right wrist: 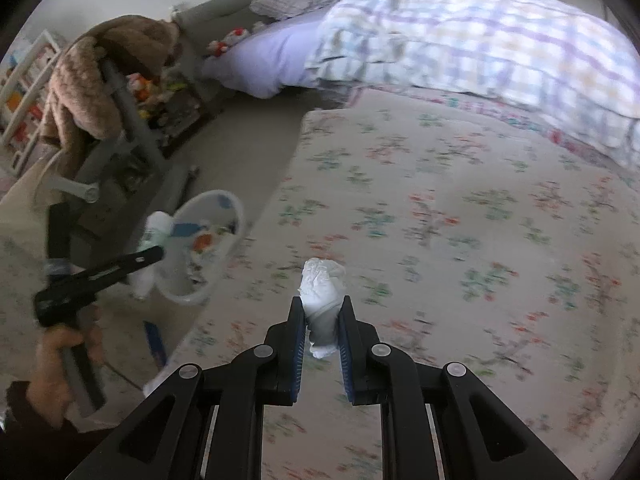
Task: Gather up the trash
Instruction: 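Carry the white bottle to the wastebasket with the left tool while the right tool carries the tissue, then open the left tool over the wastebasket while the right tool releases the tissue into it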
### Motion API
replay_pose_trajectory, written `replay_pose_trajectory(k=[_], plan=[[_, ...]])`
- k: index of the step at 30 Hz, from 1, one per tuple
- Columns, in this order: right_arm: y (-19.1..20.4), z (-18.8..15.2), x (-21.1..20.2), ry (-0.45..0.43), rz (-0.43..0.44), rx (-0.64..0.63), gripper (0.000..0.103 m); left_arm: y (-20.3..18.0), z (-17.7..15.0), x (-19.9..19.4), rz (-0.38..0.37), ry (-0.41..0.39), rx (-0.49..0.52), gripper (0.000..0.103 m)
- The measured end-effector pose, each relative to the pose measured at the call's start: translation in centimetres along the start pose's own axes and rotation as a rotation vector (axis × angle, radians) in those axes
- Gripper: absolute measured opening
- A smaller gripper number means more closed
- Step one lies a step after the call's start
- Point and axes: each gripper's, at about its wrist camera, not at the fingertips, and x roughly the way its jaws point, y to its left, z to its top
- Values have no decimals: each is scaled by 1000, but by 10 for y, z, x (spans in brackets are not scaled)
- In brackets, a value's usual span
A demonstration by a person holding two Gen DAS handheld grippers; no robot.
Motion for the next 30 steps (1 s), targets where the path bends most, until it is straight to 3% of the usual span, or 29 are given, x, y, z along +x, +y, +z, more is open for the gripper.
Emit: replay_pose_trajectory(k=[3, 4, 5, 7, 15, 19, 27, 29, 30], plan=[[15, 5, 9, -4, 40, -15, 16, 8, 5, 7, -13, -26, 9, 40], [20, 6, 12, -7, 58, -22, 16, 8, 7, 8, -28, -36, 24, 47], [27, 8, 16, -11, 79, -25, 16, 10, 9, 10, -41, -31, 28, 65], [37, 10, 21, -14, 103, -34, 16, 15, 9, 10, -34, -42, -6, 81], [83, 21, 60, 9, 129, -59, 17, 34, 5, 5, 61, -4, -64, 89], [102, 28, 84, 31, 135, -66, 17, 52, 1, -7, 110, -30, -84, 100], [117, 39, 131, 64, 183, 23, 19, 75, -8, -7, 191, -20, -76, 100], [119, 42, 137, 59, 211, 38, 24, 76, -8, -8, 202, -25, -71, 100], [118, 43, 139, 55, 225, 47, 36, 76, -8, -9, 204, -28, -71, 100]])
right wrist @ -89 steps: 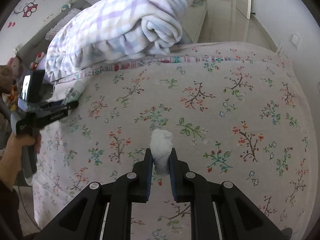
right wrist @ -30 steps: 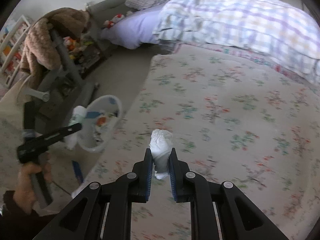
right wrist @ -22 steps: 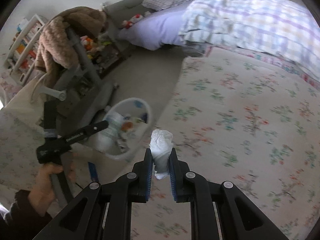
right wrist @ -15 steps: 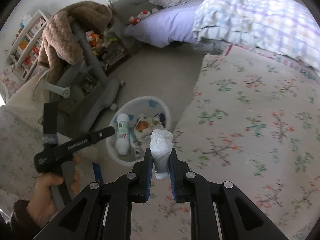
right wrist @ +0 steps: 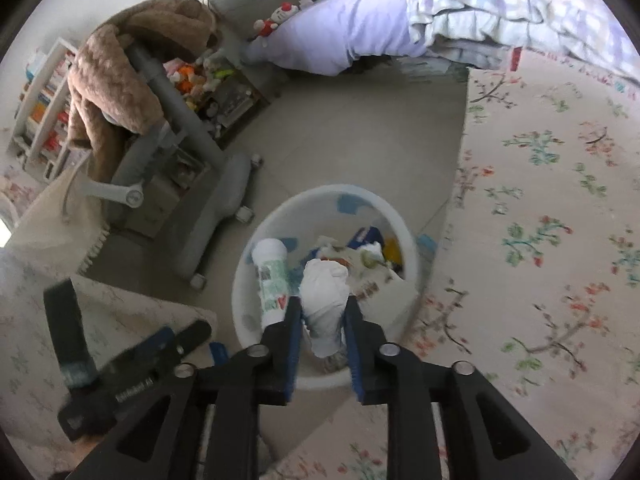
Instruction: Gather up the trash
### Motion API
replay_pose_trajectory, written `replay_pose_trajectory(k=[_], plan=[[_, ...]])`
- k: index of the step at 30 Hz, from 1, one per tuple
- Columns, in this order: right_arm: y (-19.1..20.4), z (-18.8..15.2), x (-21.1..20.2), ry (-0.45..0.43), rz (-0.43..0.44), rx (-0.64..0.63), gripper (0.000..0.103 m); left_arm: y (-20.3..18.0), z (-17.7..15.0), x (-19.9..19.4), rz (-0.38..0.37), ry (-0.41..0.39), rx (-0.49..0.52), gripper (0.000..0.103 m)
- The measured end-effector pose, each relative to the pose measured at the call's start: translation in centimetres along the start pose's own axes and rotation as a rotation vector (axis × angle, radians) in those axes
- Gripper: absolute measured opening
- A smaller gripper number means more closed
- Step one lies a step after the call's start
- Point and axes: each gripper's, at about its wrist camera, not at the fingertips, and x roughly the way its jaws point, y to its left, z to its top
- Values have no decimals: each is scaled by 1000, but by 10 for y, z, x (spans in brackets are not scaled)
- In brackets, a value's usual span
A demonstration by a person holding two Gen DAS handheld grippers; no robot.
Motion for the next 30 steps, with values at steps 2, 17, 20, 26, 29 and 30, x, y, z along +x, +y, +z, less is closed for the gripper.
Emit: replay_pose_trajectory(k=[2, 17, 20, 26, 29, 30], plan=[[-4, 2, -3, -32, -8, 26, 76, -1, 0, -1, -3, -4, 2, 102], [-43, -40, -97, -89, -219, 40, 85, -51, -21, -31, -31, -21, 169, 102], [-49, -58, -124, -98, -265, 35, 88, -61, -26, -42, -43, -14, 166, 102], [-64, -100, -184, -162, -339, 56, 95, -91, -52, -72, -34, -16, 219, 102], [-68, -119, -208, -183, -417, 36, 95, -102, -65, -88, -25, -40, 260, 102], [-70, -127, -217, -201, -441, 34, 95, -106, -70, -95, -35, -44, 260, 102]])
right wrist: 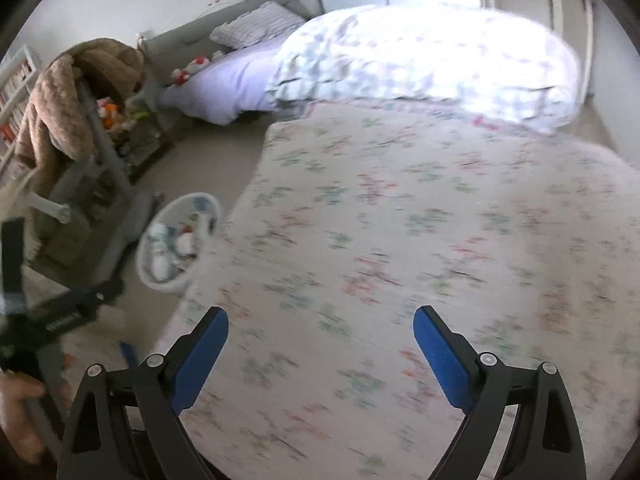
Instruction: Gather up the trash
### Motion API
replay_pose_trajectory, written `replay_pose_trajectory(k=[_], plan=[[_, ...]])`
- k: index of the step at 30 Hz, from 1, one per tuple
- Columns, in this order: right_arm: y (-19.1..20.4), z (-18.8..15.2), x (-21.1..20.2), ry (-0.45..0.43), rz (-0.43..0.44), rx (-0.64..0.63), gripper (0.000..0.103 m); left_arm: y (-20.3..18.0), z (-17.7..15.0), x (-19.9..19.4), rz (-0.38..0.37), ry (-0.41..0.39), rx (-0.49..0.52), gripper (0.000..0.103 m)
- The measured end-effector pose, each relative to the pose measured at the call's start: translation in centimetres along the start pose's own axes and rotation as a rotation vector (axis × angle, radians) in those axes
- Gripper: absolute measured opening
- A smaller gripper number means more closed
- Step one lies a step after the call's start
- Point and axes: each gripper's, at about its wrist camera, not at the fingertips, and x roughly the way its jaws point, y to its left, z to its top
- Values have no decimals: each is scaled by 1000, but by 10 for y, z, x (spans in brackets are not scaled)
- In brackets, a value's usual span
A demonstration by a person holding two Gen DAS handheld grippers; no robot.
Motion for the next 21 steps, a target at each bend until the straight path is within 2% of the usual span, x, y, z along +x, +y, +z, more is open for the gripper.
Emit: replay_pose_trajectory(k=[3, 5, 9, 14, 18, 21], plan=[[-14, -16, -17, -28, -48, 32, 96, -16, -13, -18, -10, -36, 14, 102], [-18, -25, -26, -33, -94, 27, 103, -28, -24, -29, -5, -59, 43, 102], [-13, -42, -46, -82, -152, -11, 103, -44, -47, -47, 10, -113, 58, 102], [-5, -52, -51, -111, -173, -39, 103, -55, -67, -54, 13, -133, 38, 102], [-5, -57, -46, -107, -153, -42, 103, -62, -75, -58, 37, -178, 34, 102], [-6, -61, -44, -117, -159, -49, 103, -67, -78, -55, 48, -175, 46, 102]])
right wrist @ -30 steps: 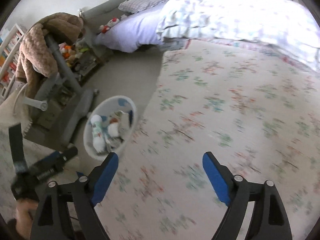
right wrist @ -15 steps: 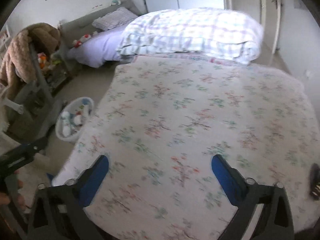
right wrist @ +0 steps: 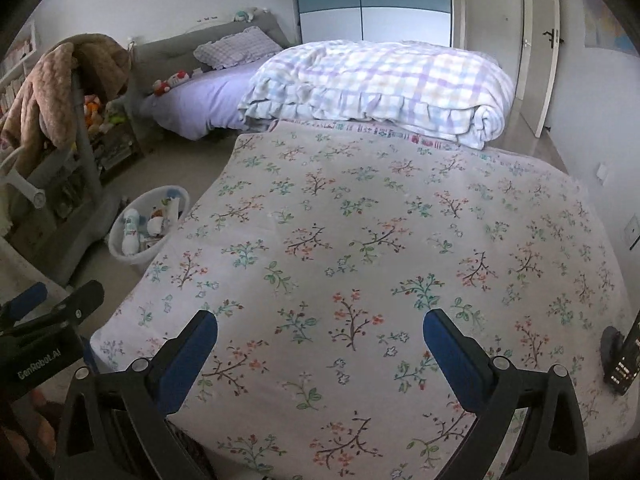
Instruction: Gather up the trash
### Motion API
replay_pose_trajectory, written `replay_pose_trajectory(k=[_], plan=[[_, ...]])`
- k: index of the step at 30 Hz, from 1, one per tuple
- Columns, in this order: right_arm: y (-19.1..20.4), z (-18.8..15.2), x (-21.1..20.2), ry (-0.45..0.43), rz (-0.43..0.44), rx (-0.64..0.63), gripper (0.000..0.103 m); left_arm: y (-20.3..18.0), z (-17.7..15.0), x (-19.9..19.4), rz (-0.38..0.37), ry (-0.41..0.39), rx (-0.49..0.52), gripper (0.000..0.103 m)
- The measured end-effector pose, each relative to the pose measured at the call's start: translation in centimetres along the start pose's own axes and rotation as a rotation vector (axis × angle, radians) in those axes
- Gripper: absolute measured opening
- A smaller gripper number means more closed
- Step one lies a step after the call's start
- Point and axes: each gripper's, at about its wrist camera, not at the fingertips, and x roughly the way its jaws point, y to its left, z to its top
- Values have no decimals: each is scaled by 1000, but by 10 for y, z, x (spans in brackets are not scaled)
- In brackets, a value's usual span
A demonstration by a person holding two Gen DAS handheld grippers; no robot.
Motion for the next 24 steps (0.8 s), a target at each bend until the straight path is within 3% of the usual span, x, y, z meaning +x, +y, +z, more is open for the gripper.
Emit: replay_pose_trajectory(k=[24], plan=[[-5, -2, 0, -3, 17, 38, 103, -6, -7, -4, -37, 9, 1, 102]])
